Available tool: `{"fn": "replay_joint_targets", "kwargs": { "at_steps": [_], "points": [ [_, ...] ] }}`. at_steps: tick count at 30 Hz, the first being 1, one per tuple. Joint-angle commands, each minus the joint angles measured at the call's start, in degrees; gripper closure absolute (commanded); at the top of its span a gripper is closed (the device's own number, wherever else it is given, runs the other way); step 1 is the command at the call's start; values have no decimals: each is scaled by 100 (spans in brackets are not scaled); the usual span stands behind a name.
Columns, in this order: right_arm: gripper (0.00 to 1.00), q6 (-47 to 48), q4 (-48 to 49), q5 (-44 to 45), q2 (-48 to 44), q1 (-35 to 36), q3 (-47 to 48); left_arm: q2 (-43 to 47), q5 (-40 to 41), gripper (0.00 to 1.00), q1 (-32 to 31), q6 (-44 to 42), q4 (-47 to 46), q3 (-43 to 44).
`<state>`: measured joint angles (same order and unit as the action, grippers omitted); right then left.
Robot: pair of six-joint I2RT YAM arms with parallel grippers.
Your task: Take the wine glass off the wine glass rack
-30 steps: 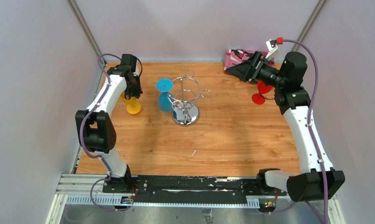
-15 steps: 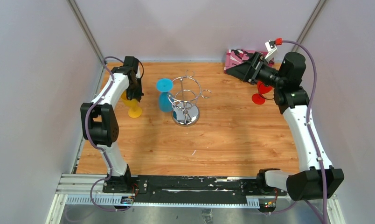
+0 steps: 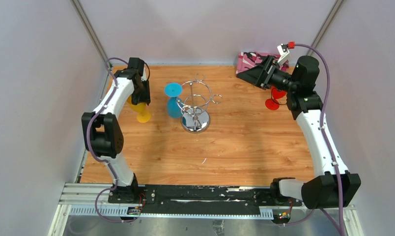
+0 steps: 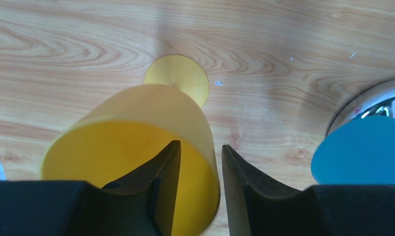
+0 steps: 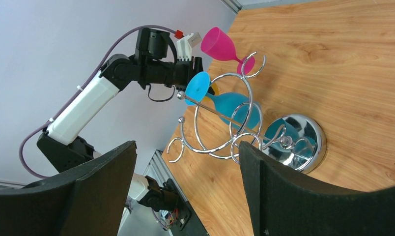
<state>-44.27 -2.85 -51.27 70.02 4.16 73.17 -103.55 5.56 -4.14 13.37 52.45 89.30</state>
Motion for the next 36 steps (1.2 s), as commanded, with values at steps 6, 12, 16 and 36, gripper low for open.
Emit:
{"fn": "replay_joint_targets", "kwargs": {
  "at_steps": [6,12,16,36],
  "points": [
    [19,-280,504,-276,59,-82,-165,1031,177,57,24,-6,418,622],
    [19,-319,566,-294,71,-80,-189,1599,-202,59,26,109,521,1254],
    [20,-330,573,-295,82,-85,-203,2396,-1147,60,27,449,-252,914],
    [20,-345,602,-274,49,-89,-250,3147,-4040,56,27,2529,-3960,-1783]
  ]
}}
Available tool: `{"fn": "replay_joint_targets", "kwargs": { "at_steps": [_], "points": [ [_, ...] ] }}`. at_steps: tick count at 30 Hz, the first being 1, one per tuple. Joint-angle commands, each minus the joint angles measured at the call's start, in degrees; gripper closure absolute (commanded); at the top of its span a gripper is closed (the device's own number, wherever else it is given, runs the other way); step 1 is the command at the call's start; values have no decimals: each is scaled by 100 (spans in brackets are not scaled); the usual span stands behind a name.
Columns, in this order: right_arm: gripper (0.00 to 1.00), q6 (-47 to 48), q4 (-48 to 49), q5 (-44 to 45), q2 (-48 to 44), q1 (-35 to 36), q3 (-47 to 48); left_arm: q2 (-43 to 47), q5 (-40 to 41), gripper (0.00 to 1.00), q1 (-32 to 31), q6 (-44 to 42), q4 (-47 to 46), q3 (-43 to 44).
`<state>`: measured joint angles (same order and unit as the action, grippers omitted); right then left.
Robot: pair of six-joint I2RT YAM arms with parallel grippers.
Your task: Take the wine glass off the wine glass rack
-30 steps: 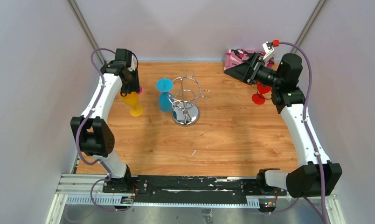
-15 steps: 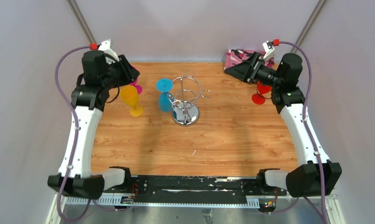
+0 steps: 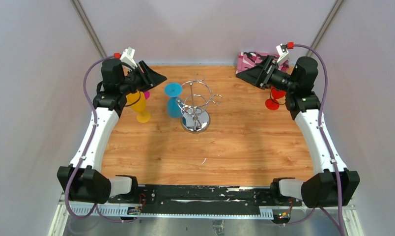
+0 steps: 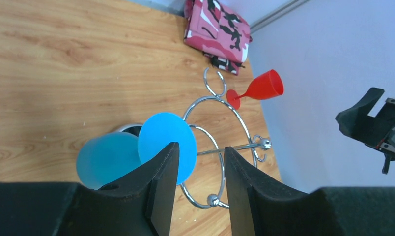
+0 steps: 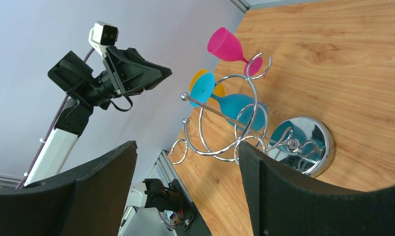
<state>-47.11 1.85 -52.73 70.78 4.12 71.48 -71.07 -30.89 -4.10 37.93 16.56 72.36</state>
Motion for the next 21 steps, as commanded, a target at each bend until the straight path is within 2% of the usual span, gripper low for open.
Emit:
{"fn": "replay_joint_targets", "kwargs": {
  "at_steps": [1,5,12,16,21],
  "points": [
    [20,-61,134,-124,-17,-81,-82,-167,-423,56,22,59,-380,-113],
    [20,-63,141,-110,4,-78,-99,-293,-393,56,29,-43,-249,-145],
    [20,-78,149,-104,66,-79,-108,-306,455,57,26,-626,686,-38],
    [20,-149,229,-118,101,-79,-134,-336,525,58,22,-683,685,-206],
    [20,-192,281,-132,107,-83,-161,-412,159,59,21,-498,277,-528]
  ]
}}
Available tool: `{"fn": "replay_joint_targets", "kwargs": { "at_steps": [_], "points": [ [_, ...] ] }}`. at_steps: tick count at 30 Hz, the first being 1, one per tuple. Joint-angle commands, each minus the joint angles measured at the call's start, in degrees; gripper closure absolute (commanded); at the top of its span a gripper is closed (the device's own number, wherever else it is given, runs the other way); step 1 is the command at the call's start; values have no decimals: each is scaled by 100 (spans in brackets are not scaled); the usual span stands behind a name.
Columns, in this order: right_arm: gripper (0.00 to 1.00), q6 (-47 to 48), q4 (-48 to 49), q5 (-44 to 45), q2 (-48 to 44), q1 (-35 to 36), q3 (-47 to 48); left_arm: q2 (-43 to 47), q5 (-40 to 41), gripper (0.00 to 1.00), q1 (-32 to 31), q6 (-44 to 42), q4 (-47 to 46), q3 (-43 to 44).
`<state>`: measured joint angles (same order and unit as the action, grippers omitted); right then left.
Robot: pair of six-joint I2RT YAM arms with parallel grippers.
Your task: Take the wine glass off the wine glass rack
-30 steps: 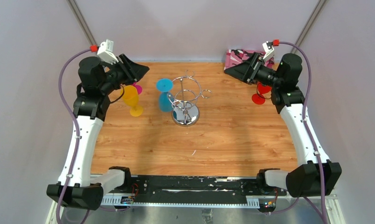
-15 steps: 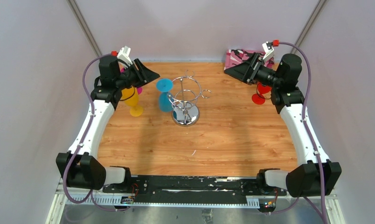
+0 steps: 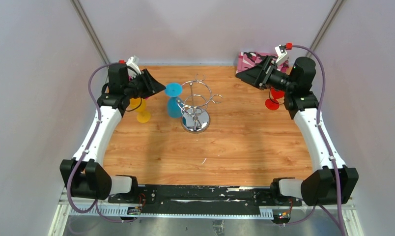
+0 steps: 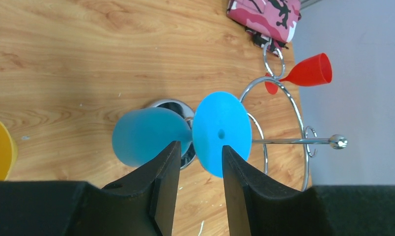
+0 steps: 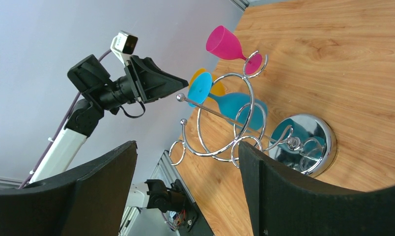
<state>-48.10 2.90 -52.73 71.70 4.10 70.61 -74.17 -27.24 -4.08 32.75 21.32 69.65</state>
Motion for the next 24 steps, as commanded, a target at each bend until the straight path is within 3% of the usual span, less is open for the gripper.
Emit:
{"fn": "replay_joint_targets", "kwargs": {
  "at_steps": [1,24],
  "points": [
    [20,-91,176,-132,17,-86,-74,-111,-247,59,21,54,-248,-298],
    [20,-183,264,-141,63,-89,-101,-103,-479,67,21,254,-586,-384]
  ]
}}
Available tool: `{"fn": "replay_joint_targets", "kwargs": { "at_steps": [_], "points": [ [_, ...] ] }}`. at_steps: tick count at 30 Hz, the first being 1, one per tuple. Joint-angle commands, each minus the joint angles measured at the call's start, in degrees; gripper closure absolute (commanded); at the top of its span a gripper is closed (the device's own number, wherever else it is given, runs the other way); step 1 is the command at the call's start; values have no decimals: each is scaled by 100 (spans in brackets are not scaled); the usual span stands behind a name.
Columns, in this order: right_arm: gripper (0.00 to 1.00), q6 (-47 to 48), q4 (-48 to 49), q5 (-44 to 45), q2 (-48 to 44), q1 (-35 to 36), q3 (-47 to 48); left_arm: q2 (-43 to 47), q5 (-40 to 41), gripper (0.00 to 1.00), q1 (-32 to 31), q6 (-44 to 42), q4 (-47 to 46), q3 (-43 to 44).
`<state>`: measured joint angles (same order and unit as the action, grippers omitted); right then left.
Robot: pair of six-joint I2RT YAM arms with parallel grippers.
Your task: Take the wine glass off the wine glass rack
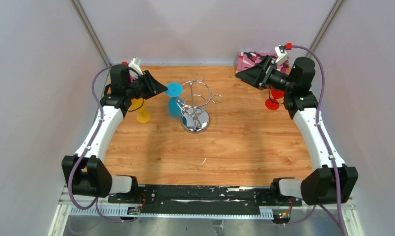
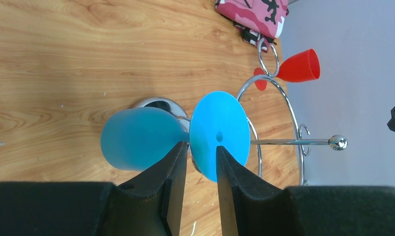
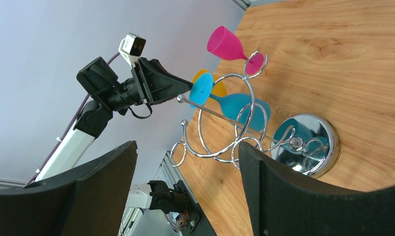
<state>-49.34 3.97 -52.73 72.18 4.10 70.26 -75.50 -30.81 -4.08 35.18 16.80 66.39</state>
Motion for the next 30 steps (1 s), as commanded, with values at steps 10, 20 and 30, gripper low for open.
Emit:
{"fn": "replay_joint_targets", "kwargs": {
  "at_steps": [10,20,30],
  "points": [
    [20,-75,166,-141,10,-85,-69,27,-158,67,16,1,-153,-118],
    [20,-118,201,-137,7,-93,-83,16,-237,71,18,100,-310,-211],
    [20,-149,236,-141,1,-111,-107,20,-243,81,15,132,-361,-308]
  ]
}}
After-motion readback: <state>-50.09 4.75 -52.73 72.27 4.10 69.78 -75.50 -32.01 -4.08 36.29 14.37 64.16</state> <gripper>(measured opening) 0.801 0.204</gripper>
